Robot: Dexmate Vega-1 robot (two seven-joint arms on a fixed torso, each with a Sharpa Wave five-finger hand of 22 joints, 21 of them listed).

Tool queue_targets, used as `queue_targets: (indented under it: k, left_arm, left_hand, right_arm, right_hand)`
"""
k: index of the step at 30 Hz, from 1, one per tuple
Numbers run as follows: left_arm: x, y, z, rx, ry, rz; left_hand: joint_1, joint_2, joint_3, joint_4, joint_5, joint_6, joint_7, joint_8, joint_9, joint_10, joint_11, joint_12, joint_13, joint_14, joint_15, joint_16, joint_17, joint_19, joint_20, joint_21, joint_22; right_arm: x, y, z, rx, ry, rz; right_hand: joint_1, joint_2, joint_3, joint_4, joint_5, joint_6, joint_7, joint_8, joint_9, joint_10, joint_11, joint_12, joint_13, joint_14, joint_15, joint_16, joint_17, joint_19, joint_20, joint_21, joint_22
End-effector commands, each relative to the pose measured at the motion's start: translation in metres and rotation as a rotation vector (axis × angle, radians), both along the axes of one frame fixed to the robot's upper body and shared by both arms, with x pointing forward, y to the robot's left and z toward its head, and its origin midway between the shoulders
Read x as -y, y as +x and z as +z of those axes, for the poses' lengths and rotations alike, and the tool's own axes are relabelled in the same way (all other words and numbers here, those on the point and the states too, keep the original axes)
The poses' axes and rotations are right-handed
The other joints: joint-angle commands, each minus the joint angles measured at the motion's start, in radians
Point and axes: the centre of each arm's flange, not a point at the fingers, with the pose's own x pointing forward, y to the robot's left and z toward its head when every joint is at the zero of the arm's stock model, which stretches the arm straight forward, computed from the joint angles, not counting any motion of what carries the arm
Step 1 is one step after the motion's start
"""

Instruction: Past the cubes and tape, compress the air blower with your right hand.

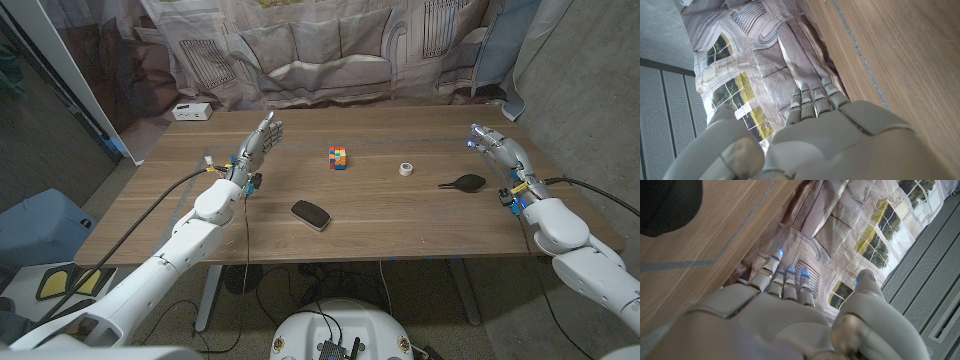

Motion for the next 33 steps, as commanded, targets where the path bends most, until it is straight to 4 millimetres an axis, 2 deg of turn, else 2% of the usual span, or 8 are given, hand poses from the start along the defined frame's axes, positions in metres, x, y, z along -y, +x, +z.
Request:
queue_targets:
  k: [1, 16, 28, 33]
  left_arm:
    - [0.003, -0.009, -0.001, 0.019, -0.018, 0.003]
    - [0.008, -0.005, 0.004, 0.008, 0.006, -0.021]
    - [0.016, -0.008, 0.014, 0.035, 0.023, -0.007]
    - [0.018, -0.008, 0.016, 0.026, 0.028, -0.003]
  left_hand:
    - [0.007, 0.004, 0.004, -0.007, -0.003, 0.015, -0.002, 0.007, 0.003, 0.013, 0.005, 0.006, 0.003, 0.014, 0.002, 0.005, 0.005, 0.012, 0.000, 0.002, 0.003]
    - [0.011, 0.008, 0.006, -0.011, -0.004, 0.016, 0.001, 0.003, 0.003, 0.010, 0.008, 0.001, 0.003, 0.013, 0.006, 0.000, 0.005, 0.012, 0.001, -0.003, 0.003]
    - [0.013, 0.010, 0.007, -0.013, -0.004, 0.020, 0.001, 0.002, 0.003, 0.011, 0.009, -0.001, 0.003, 0.016, 0.007, -0.002, 0.005, 0.014, 0.002, -0.006, 0.003]
    - [0.013, 0.010, 0.007, -0.014, -0.005, 0.020, 0.000, 0.001, 0.003, 0.012, 0.010, -0.002, 0.003, 0.017, 0.008, -0.003, 0.005, 0.014, 0.002, -0.007, 0.003]
  right_arm:
    - [0.018, -0.009, -0.006, -0.022, -0.040, -0.054]
    - [0.029, -0.024, -0.006, -0.032, -0.145, -0.175]
    - [0.039, -0.022, -0.008, -0.044, -0.205, -0.262]
    - [0.040, -0.021, -0.005, -0.088, -0.272, -0.307]
  right_hand:
    - [0.016, 0.003, 0.011, -0.004, 0.003, -0.010, 0.001, -0.004, 0.003, -0.014, 0.001, -0.005, 0.002, -0.005, -0.002, -0.003, 0.002, 0.007, -0.009, 0.006, 0.002]
    - [0.022, -0.005, 0.009, -0.007, 0.002, -0.030, 0.002, -0.008, 0.004, -0.018, -0.003, -0.004, 0.003, 0.006, -0.010, 0.001, 0.000, 0.020, -0.011, 0.010, 0.002]
    - [0.033, -0.008, 0.010, -0.011, 0.004, -0.038, 0.000, -0.006, 0.004, -0.019, -0.020, -0.003, 0.003, 0.019, -0.019, 0.005, -0.001, 0.032, -0.017, 0.013, 0.002]
    - [0.049, -0.015, 0.012, -0.016, 0.005, -0.024, -0.018, 0.003, 0.004, -0.032, -0.048, -0.006, 0.003, 0.015, -0.021, 0.002, -0.003, 0.028, -0.012, 0.009, 0.002]
